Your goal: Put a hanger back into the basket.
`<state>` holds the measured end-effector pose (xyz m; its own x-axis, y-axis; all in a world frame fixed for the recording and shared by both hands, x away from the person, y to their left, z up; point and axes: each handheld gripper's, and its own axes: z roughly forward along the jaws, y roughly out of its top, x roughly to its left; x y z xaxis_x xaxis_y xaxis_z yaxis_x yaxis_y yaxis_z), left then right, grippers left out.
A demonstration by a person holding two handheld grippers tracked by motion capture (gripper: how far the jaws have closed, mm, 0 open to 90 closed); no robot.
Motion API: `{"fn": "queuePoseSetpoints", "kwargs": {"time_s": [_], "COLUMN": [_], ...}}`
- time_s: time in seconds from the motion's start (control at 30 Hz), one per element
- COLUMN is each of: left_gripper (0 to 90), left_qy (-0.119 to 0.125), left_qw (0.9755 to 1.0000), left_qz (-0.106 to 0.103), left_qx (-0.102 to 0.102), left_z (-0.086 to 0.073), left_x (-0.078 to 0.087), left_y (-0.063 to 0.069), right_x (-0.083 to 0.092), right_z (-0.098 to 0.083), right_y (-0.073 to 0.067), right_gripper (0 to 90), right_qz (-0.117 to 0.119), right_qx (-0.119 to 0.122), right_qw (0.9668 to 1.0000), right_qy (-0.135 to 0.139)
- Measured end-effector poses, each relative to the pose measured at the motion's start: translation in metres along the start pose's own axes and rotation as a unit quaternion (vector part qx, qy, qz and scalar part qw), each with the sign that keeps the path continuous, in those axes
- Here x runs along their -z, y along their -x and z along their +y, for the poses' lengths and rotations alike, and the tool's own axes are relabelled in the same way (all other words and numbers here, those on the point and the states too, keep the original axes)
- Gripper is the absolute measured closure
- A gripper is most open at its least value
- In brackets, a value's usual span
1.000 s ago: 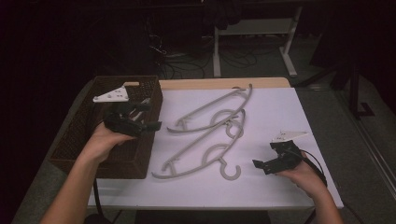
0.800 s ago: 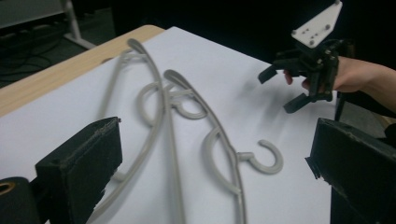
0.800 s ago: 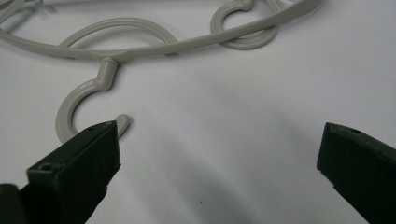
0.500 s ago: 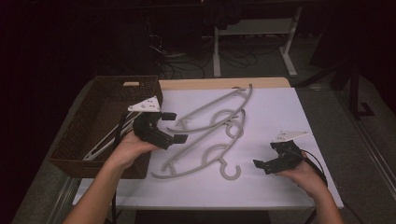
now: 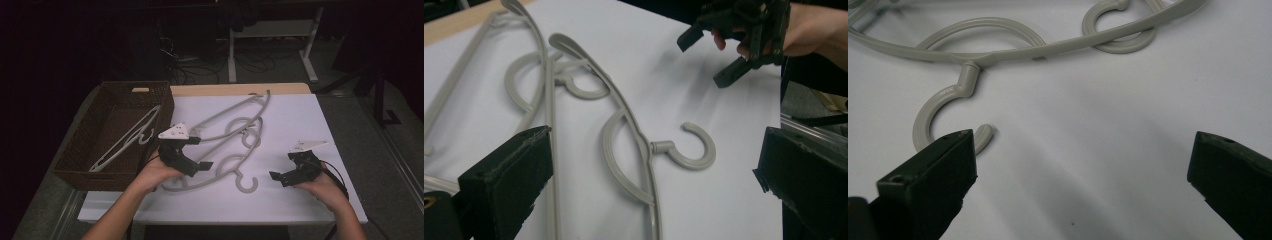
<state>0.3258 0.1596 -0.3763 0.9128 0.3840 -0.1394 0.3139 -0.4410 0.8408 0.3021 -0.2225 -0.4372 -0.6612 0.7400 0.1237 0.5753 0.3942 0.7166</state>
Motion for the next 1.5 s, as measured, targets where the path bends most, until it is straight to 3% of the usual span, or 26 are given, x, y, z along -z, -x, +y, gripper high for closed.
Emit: {"fn": "queuePoseSetpoints", "kwargs": {"time_s": [0.4, 0.47, 0.83, 1.17, 1.5], "left_gripper": [0.8, 0.8, 0.9, 0.9, 0.9], "left_qy": [-0.032, -0.035, -0.050, -0.057, -0.054], "left_qw": [0.9995, 0.9993, 0.9987, 0.9982, 0.9983], "left_qz": [-0.006, -0.006, -0.011, -0.014, -0.018], "left_qx": [-0.001, -0.008, -0.008, -0.013, -0.014], "left_z": [-0.032, -0.037, -0.048, -0.049, -0.048], "left_x": [-0.029, -0.031, -0.040, -0.044, -0.043], "left_y": [0.002, 0.003, 0.006, 0.008, 0.008], "right_x": [-0.010, -0.012, -0.032, -0.053, -0.092], "right_z": [0.024, 0.031, 0.079, 0.120, 0.145], "right_y": [0.003, 0.004, 0.014, 0.021, 0.031], "right_gripper": [1.2, 2.6, 15.2, 40.8, 77.5], "right_qz": [-0.002, -0.004, -0.006, 0.000, -0.005], "right_qx": [0.003, 0.004, 0.007, 0.012, 0.011], "right_qw": [1.0000, 1.0000, 0.9999, 0.9999, 0.9998], "right_qy": [-0.003, -0.004, 0.010, 0.004, -0.017]}}
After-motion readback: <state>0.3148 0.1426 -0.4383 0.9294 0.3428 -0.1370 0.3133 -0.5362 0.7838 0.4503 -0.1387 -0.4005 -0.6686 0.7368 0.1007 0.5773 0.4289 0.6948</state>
